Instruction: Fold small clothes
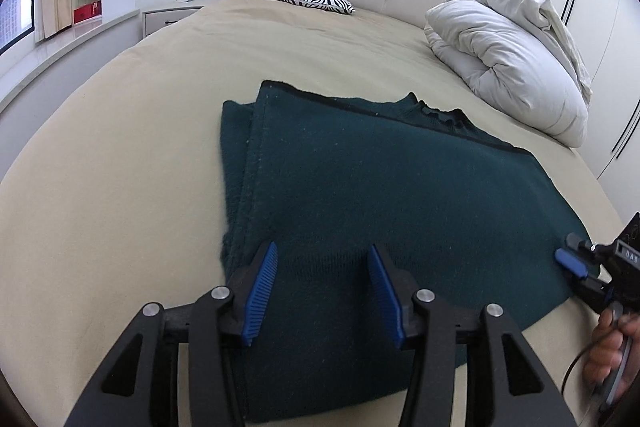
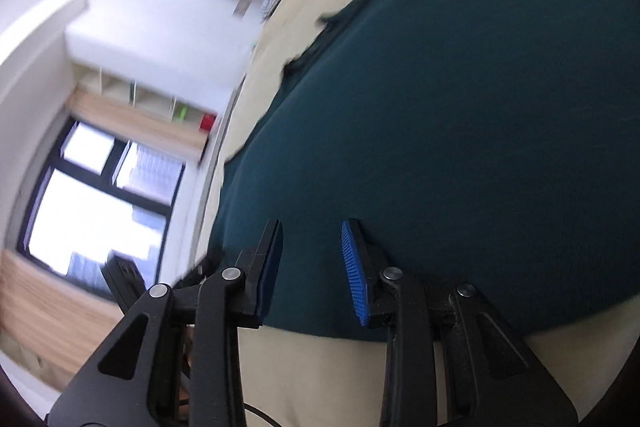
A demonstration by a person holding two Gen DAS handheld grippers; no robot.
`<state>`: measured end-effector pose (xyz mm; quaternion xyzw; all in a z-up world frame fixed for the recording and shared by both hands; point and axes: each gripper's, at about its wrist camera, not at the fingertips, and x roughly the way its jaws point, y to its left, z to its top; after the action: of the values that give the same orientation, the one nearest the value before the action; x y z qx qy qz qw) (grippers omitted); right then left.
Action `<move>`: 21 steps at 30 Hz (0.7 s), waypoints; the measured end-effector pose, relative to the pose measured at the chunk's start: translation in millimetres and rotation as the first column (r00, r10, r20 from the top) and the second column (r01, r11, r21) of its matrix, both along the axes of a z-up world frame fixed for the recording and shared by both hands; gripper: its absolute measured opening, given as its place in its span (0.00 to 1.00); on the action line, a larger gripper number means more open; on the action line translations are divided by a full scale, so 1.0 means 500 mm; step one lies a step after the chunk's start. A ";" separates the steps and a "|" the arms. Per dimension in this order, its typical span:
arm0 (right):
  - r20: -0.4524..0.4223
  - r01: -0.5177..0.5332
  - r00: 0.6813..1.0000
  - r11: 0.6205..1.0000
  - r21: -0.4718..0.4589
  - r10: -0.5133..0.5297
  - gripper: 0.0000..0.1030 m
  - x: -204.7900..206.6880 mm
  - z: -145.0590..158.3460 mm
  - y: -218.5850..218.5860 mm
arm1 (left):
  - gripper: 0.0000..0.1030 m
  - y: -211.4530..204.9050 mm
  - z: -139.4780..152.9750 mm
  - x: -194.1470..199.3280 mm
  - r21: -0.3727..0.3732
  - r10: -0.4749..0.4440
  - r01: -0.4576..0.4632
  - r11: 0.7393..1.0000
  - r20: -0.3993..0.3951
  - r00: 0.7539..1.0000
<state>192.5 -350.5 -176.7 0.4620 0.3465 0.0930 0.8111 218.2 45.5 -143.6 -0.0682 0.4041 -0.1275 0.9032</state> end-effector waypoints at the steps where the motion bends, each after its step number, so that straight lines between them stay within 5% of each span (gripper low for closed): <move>1: -0.002 0.054 0.999 0.999 -0.005 -0.054 0.27 -0.019 0.007 -0.038 | 0.50 0.000 -0.004 -0.003 0.004 -0.004 0.004 1.000 0.000 1.000; 5: -0.031 0.232 0.972 0.973 -0.006 -0.232 0.29 -0.084 0.018 -0.135 | 0.50 0.000 -0.015 -0.010 0.007 -0.011 0.011 1.000 0.003 1.000; 9: -0.036 0.296 0.954 0.953 -0.060 -0.299 0.32 -0.111 0.058 -0.145 | 0.51 -0.010 -0.018 -0.013 0.034 -0.015 0.015 0.999 0.010 1.000; 15: 0.031 0.084 0.996 0.992 -0.094 -0.081 0.36 -0.045 0.131 -0.008 | 0.51 -0.013 -0.019 -0.013 0.031 -0.015 0.015 0.999 0.008 1.000; 21: -0.008 -0.129 0.992 0.985 -0.112 0.129 0.37 0.098 0.107 0.134 | 0.51 -0.016 -0.023 -0.013 0.032 -0.016 0.016 0.999 0.008 1.000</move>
<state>241.4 -283.5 -123.2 0.3924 0.3807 0.1255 0.8279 211.5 37.6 -155.3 -0.0499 0.4028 -0.1287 0.9048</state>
